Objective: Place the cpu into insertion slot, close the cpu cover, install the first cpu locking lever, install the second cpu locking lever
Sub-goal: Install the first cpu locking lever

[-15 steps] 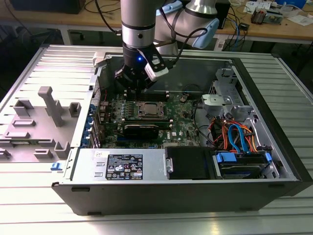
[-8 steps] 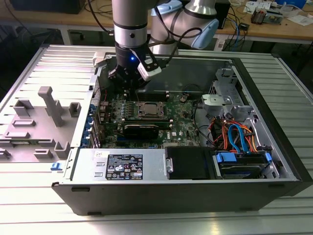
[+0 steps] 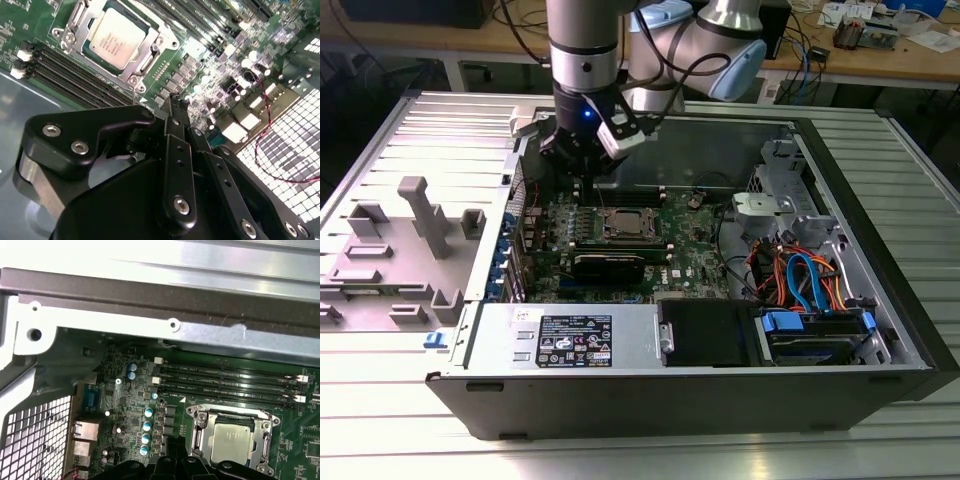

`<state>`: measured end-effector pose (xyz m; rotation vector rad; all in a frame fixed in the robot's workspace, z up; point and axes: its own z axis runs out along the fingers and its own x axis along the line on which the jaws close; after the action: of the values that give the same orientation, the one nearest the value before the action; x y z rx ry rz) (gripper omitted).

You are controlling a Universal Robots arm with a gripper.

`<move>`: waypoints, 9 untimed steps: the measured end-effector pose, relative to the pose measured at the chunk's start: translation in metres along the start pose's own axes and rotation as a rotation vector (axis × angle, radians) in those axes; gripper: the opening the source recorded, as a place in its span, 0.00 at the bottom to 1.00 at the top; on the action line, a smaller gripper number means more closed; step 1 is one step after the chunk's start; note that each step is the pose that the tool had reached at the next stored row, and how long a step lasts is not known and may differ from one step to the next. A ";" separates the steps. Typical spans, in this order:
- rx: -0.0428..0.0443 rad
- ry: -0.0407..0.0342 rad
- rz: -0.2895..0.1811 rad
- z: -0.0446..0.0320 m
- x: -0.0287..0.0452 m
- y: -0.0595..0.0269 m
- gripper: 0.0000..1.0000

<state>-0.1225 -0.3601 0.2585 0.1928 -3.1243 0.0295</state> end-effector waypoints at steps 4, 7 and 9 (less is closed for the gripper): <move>0.0016 0.0003 0.001 -0.0007 -0.0006 0.0085 0.11; 0.0016 0.0002 0.002 -0.0007 -0.0002 0.0107 0.11; 0.0016 0.0002 0.002 -0.0007 -0.0003 0.0108 0.11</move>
<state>-0.1236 -0.3493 0.2590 0.1902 -3.1243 0.0320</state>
